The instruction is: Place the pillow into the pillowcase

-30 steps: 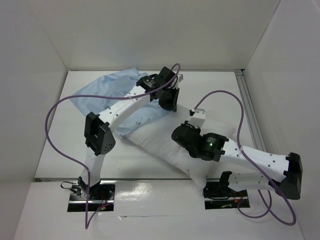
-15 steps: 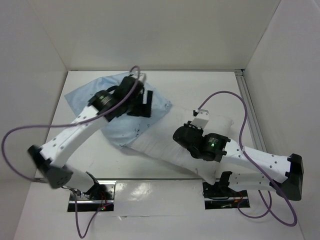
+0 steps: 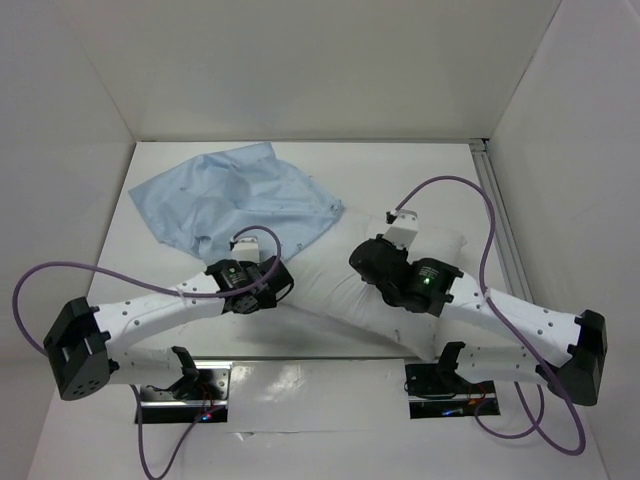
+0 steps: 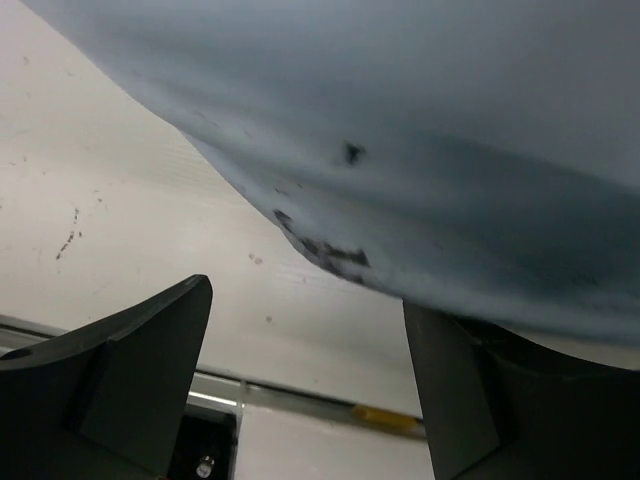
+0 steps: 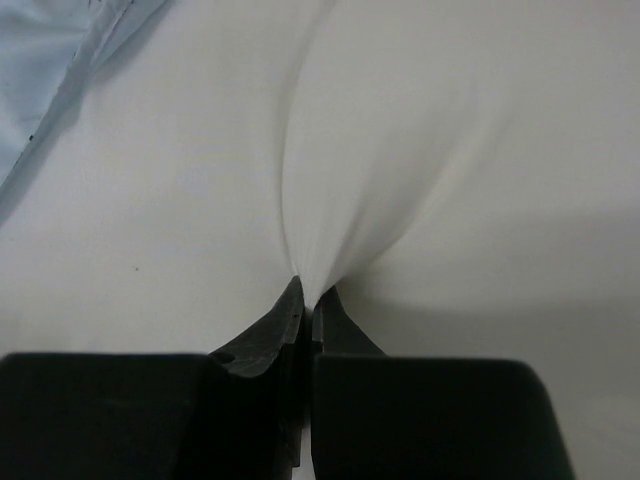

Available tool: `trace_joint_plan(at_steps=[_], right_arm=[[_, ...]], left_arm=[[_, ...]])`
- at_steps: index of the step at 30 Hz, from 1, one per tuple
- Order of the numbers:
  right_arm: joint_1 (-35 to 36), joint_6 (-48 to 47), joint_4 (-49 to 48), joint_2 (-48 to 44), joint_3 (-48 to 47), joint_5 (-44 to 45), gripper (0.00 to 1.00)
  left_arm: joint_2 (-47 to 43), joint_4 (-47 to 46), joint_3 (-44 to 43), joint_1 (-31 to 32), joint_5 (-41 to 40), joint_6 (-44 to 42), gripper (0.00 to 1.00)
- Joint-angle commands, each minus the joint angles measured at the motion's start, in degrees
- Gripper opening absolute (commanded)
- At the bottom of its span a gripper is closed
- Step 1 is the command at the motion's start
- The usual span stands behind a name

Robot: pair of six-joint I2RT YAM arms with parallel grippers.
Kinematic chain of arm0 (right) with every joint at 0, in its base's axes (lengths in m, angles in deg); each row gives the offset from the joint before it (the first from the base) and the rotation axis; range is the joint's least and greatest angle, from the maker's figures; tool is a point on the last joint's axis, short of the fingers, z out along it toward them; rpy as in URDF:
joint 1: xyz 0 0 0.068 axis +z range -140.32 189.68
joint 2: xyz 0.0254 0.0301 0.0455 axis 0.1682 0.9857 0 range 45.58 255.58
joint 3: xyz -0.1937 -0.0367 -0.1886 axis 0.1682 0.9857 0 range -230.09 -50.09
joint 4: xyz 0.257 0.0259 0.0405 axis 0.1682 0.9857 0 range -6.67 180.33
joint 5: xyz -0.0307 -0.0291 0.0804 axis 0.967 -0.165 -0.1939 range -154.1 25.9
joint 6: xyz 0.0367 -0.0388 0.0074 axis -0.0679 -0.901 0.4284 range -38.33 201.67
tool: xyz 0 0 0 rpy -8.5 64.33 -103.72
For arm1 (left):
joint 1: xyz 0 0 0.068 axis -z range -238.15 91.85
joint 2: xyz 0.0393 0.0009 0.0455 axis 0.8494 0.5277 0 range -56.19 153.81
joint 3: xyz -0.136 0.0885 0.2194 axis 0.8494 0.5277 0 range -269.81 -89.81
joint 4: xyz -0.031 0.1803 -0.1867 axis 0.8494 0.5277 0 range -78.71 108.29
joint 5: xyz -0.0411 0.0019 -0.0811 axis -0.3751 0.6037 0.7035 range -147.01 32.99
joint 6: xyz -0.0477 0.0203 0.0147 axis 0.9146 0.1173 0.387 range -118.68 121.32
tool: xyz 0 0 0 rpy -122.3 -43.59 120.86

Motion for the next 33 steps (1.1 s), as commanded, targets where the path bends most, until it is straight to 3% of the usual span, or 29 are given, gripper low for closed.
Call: trace_joint_plan(at_steps=[1,7,11,12,14,15,17,22,25,28,30,33], right_arm=[[-1.61,-2.27,-2.51,-1.35,-2.7,0.53,0.0],[-3.98,-3.5,-2.51,-2.58,-2.17,-1.23,0.0],[-5.38,-4.12,-2.51,-3.72,-2.17,-1.76,0.0],[-5.39,-4.12,-2.51,-3.72,-2.17,-2.28,0.0],[-5.92,-4.73,-2.51,-3.72,-2.17,-2.89,0.0],[-6.44,-4.74,-3.03,-4.25,-2.17,-2.9,0.0],[-6.45,-5.26,-3.73,-4.25,-1.64,-3.52,0.0],[-7.06,-5.79,-5.84,-2.33,-2.17,-4.66,0.0],[-8.9,-7.81,-9.26,-0.13,-5.85,-3.87,0.0],[-13.02,-10.27,-10.93,3.13,-13.38,-2.99,0.0],[-13.56,-12.72,-13.92,3.74,-15.35,-2.99,0.0],[-13.56,-10.29,-17.79,5.84,-13.18,-2.99,0.0]], left_arm=[[0.15,0.21,0.83,-1.39,-8.96,7.97,0.9],[1.99,-5.68,3.64,-6.13,-12.55,5.6,0.83],[1.99,-9.98,4.18,-9.48,-12.56,0.96,0.71],[1.99,-10.51,4.18,-10.0,-12.56,0.42,0.59],[1.46,-11.04,4.18,-10.54,-11.86,-0.9,0.44],[1.46,-11.04,3.39,-10.54,-11.86,-0.9,0.24],[2.07,-11.04,1.99,-11.15,-11.16,-3.0,0.0],[1.38,-13.91,-3.54,-8.87,-7.39,-10.19,0.0],[0.59,-21.03,-10.83,-5.89,7.76,-20.48,0.0],[2.51,-21.76,-21.81,-5.35,18.17,-26.72,0.0],[3.66,-21.76,-27.43,-4.74,26.17,-28.58,0.0],[4.19,-23.34,-27.65,-4.21,32.69,-28.59,0.0]])
